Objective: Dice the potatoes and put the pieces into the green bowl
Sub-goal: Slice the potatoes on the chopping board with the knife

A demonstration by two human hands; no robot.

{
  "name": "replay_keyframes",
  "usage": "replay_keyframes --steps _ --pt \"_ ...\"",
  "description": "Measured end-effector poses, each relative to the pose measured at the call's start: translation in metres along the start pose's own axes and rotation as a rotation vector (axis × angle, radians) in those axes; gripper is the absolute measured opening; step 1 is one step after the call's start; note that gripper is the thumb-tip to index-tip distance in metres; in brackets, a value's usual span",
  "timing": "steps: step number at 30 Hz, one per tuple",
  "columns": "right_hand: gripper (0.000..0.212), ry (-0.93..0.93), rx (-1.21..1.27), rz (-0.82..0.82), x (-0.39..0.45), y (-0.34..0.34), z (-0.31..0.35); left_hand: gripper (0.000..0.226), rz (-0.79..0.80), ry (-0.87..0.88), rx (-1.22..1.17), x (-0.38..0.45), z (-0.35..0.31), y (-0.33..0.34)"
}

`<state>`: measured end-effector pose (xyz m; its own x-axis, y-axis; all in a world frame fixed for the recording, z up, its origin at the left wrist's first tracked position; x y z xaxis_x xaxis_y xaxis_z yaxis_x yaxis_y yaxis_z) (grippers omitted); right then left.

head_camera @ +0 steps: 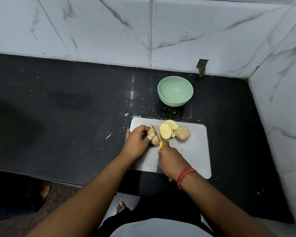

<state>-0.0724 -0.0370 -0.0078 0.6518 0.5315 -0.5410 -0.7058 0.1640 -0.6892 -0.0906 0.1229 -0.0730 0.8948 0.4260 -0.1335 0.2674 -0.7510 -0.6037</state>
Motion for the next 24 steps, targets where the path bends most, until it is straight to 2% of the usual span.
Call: replay_keyframes --steps 7,13,18,22,24 --pt "0.032 0.022 -0.044 0.003 0.008 0.003 -0.005 0.012 -0.025 0.011 0.008 -0.001 0.001 0.000" --pt "0.053 0.073 -0.094 0.134 0.012 -0.001 0.001 0.018 -0.057 0.014 0.032 -0.004 -0.002 -0.002" --pt "0.034 0.026 -0.131 0.128 0.021 -0.015 0.014 0.017 -0.049 0.026 0.063 -0.005 -0.006 -0.003" --pt "0.027 0.110 -0.117 0.238 0.025 -0.026 0.020 0.012 -0.056 0.008 0.069 -0.005 -0.005 -0.003" --pt "0.023 0.086 -0.176 0.250 0.021 -0.025 0.020 0.010 -0.046 -0.006 0.092 -0.003 -0.003 -0.003"
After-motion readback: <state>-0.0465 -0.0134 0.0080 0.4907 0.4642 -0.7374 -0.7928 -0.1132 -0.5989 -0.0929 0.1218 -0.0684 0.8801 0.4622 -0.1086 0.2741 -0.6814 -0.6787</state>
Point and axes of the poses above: each hand's wrist, its own x-axis towards the middle knuckle, its own y-axis out of the palm, z = x × y, the point moved 4 cm from there along x, towards the middle knuckle, and after that the axes turned 3 degrees about z, right-handed, at the moved point
